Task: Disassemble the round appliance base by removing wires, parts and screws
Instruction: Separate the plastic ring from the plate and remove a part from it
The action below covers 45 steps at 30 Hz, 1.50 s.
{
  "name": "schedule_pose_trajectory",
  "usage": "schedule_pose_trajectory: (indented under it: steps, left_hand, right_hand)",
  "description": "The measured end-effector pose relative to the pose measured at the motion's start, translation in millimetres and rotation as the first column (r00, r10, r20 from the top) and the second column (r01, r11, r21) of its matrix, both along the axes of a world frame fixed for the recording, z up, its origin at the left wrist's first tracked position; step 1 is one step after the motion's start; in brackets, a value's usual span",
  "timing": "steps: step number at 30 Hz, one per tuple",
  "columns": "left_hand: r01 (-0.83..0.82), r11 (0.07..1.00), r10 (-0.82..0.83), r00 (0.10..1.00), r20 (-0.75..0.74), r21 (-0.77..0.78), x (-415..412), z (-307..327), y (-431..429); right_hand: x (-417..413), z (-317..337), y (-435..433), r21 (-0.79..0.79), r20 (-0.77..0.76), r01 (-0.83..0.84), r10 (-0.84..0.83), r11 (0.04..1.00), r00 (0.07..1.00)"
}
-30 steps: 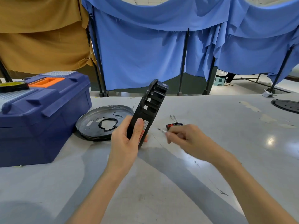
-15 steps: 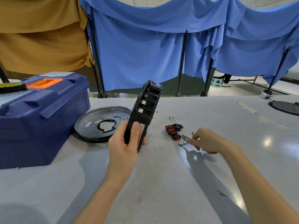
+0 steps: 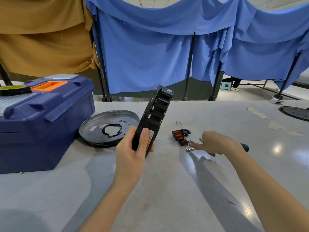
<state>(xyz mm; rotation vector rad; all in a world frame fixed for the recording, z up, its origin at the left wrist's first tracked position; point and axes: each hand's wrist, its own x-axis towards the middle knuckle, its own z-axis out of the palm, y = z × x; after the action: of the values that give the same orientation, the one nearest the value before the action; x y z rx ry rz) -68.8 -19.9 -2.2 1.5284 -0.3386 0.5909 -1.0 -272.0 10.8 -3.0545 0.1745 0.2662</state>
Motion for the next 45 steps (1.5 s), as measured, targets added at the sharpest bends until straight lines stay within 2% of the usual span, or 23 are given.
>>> schedule_pose_trajectory:
  steps: [4, 7, 9, 10, 12, 13, 14, 15, 16, 19, 22, 25, 27, 29, 32, 33, 35, 37, 38, 39, 41, 43, 45]
  left_hand:
    - [0.019, 1.0, -0.019, 1.0, -0.004, 0.009, -2, 0, -1]
    - [0.044, 0.998, -0.044, 0.999, -0.008, 0.048, -3, 0, 0]
    - [0.084, 0.993, -0.083, 0.996, -0.008, 0.081, -5, -1, -2]
    - [0.096, 0.99, -0.096, 0.995, 0.0, 0.108, -6, -2, -3]
    - [0.102, 0.978, -0.107, 0.994, 0.019, 0.185, -8, -4, -5]
    - [0.101, 0.966, -0.112, 0.993, 0.033, 0.239, -9, -6, -6]
    - [0.097, 0.949, -0.116, 0.992, 0.046, 0.3, -10, -8, -8]
    - [0.086, 0.929, -0.113, 0.992, 0.055, 0.36, -11, -11, -10]
    - [0.05, 0.906, -0.092, 0.992, 0.081, 0.42, -12, -13, -13]
    - [-0.183, 0.806, -0.026, 0.939, 0.342, 0.563, -13, -17, -23]
    - [-0.427, 0.622, -0.064, 0.807, 0.587, 0.656, -9, -17, -27]
    - [-0.627, 0.422, -0.104, 0.684, 0.722, 0.655, -4, -17, -24]
    - [-0.679, 0.372, -0.131, 0.637, 0.76, 0.633, -4, -17, -24]
    - [-0.687, 0.373, -0.151, 0.618, 0.771, 0.624, -5, -16, -27]
    - [-0.672, 0.392, -0.179, 0.614, 0.769, 0.628, -7, -15, -29]
    - [-0.628, 0.443, -0.182, 0.635, 0.751, 0.639, -9, -13, -28]
    - [-0.438, 0.66, -0.111, 0.747, 0.656, 0.611, -10, -3, -23]
    - [-0.269, 0.858, 0.04, 0.884, 0.465, 0.437, -6, 12, -12]
    - [-0.287, 0.889, 0.148, 0.918, 0.368, 0.357, -1, 19, -5]
    - [-0.356, 0.871, 0.27, 0.922, 0.276, 0.339, 5, 24, 3]
    - [-0.355, 0.842, 0.384, 0.923, 0.011, 0.406, 18, 27, 21]
    - [-0.147, 0.917, 0.268, 0.916, -0.299, 0.372, 21, 24, 33]
    - [-0.017, 0.921, 0.179, 0.905, -0.385, 0.389, 21, 16, 38]
  right_hand:
    - [-2, 3, -3, 0.084, 0.0, 0.039, -0.039, 0.996, 0.999]
    - [-7, 3, -6, 0.322, 0.061, 0.046, -0.069, 0.945, 0.996]
    - [-12, 4, -4, 0.529, 0.141, 0.025, -0.117, 0.848, 0.983]
    - [-14, 7, -3, 0.655, 0.161, 0.016, -0.16, 0.756, 0.974]
    - [-21, 18, 0, 0.904, 0.106, 0.008, -0.243, 0.427, 0.964]
    - [-25, 25, 1, 0.968, 0.064, 0.002, -0.253, 0.252, 0.965]
    - [-28, 32, 3, 0.992, 0.038, -0.004, -0.259, 0.129, 0.965]
    - [-31, 37, 5, 0.998, 0.026, -0.008, -0.278, 0.064, 0.96]
    - [-33, 42, 6, 0.999, 0.02, -0.008, -0.31, 0.041, 0.95]
    - [-38, 47, 10, 0.995, 0.036, 0.001, -0.377, 0.097, 0.925]
    - [-44, 48, 10, 0.982, 0.063, -0.003, -0.318, 0.187, 0.946]
    - [-47, 48, 7, 0.931, 0.097, 0.017, -0.292, 0.365, 0.951]
    - [-45, 44, 4, 0.905, 0.115, 0.029, -0.308, 0.425, 0.944]
    - [-41, 37, 2, 0.92, 0.101, 0.054, -0.369, 0.388, 0.924]
    - [-36, 27, 1, 0.961, 0.046, 0.071, -0.409, 0.268, 0.911]
    - [-35, 25, -1, 0.969, 0.027, 0.078, -0.411, 0.236, 0.911]
    - [-34, 22, -5, 0.977, -0.01, 0.093, -0.395, 0.192, 0.919]
    - [-35, 21, -11, 0.973, -0.037, 0.112, -0.347, 0.2, 0.937]
    - [-36, 21, -12, 0.965, -0.042, 0.121, -0.315, 0.233, 0.948]
    - [-38, 21, -12, 0.953, -0.043, 0.123, -0.278, 0.276, 0.96]
    - [-41, 21, -8, 0.925, -0.032, 0.101, -0.188, 0.368, 0.982]
    - [-45, 21, 1, 0.891, -0.029, 0.064, -0.083, 0.449, 0.996]
    - [-47, 21, 10, 0.878, -0.042, 0.028, 0.019, 0.478, 0.999]
